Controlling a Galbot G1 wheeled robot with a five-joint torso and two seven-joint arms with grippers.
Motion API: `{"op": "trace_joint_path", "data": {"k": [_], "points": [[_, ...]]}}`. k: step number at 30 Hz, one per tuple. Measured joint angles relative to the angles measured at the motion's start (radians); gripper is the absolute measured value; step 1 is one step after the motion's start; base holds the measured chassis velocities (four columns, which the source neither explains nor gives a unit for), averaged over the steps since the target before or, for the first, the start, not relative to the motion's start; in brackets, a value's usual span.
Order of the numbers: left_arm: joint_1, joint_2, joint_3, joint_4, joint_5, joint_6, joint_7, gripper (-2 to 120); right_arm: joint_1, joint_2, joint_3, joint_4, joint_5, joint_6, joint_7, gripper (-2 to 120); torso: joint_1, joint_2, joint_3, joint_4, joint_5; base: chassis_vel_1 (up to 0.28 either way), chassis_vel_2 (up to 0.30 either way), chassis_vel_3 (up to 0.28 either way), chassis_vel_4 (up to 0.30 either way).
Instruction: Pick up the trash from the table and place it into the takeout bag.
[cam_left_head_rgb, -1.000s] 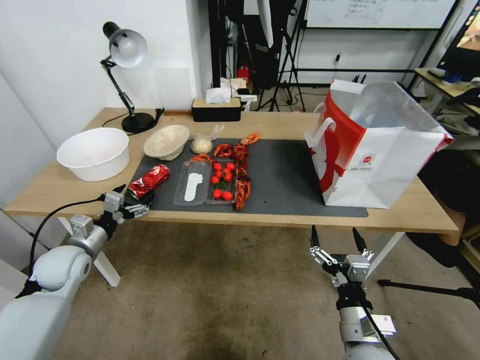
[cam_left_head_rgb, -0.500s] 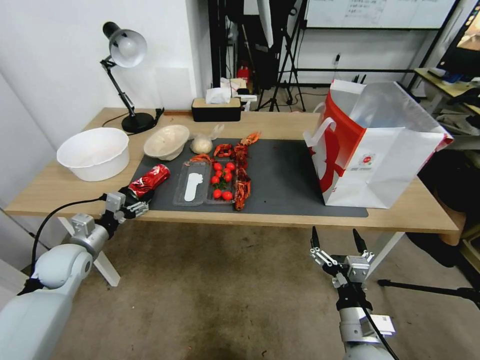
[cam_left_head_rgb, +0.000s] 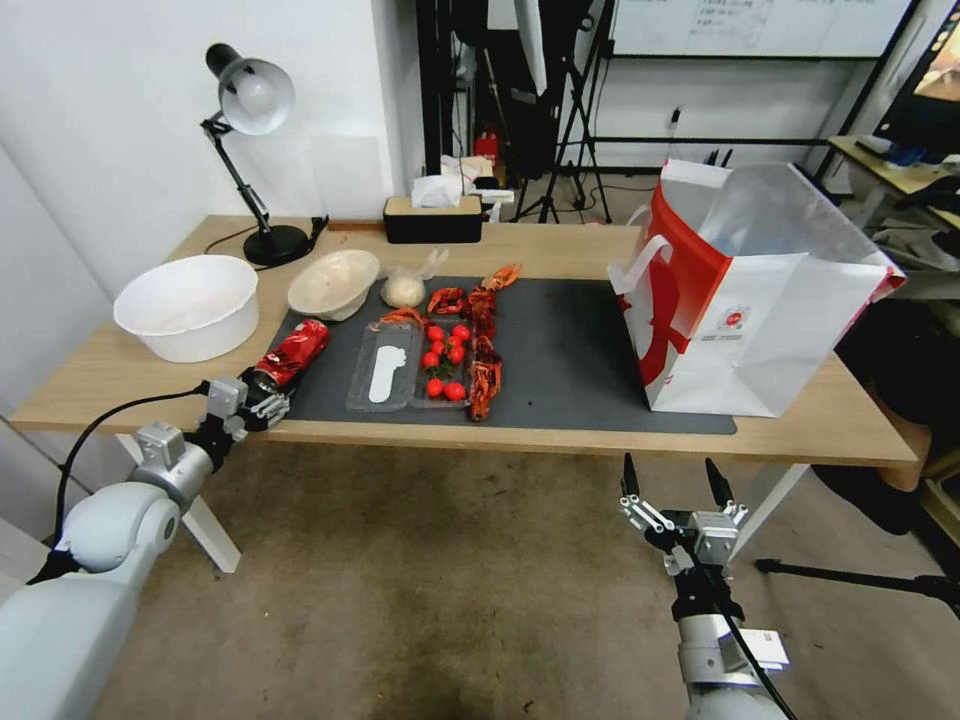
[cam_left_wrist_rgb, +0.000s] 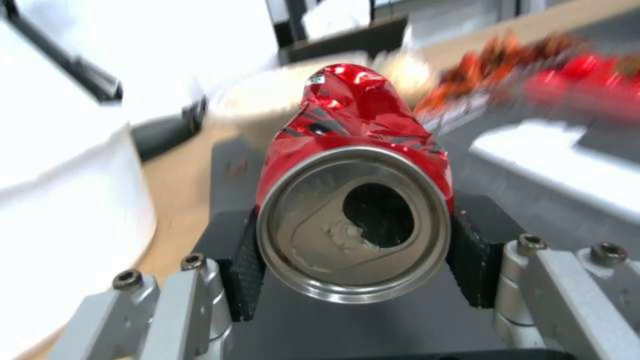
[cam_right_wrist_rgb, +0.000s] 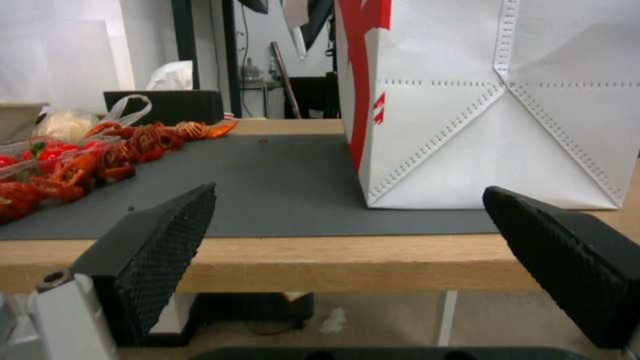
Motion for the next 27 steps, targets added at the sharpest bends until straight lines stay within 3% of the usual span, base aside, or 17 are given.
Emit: {"op": "trace_joint_path", "data": {"k": [11,16,19,21,27], "points": [[-0.008,0.079,0.002,-0.231,-0.091,0.001,-0.008,54,-0.014,0.007,0.002,0.004,-0.008,0.001,0.010,100,0.000,0.000,0.000,0.0000,0.0001,0.000,0.000,0.000,0.000],[-0.036,0.117,0.027,-0.276,-0.132,0.002,-0.017,54,-0.013,0.007,0.002,0.006,-0.009,0.001,0.011,100,0.000,0.000,0.000,0.0000,0.0002,0.000,0.000,0.000,0.000],[-0.092,0.160,0.084,-0.300,-0.178,0.003,-0.021,54,-0.013,0.007,0.003,0.006,-0.009,0.001,0.011,100,0.000,0.000,0.000,0.0001,0.0002,0.000,0.000,0.000,0.000],[-0.179,0.199,0.172,-0.304,-0.227,0.003,-0.021,54,-0.013,0.006,0.004,0.006,-0.009,0.001,0.012,100,0.000,0.000,0.000,-0.0001,-0.0002,0.000,0.000,0.000,0.000],[-0.400,0.238,0.363,-0.261,-0.339,-0.009,0.008,54,-0.009,0.004,0.007,0.008,-0.009,0.001,0.013,100,0.000,0.000,0.000,-0.0002,0.0004,0.000,0.000,0.000,0.000]]}}
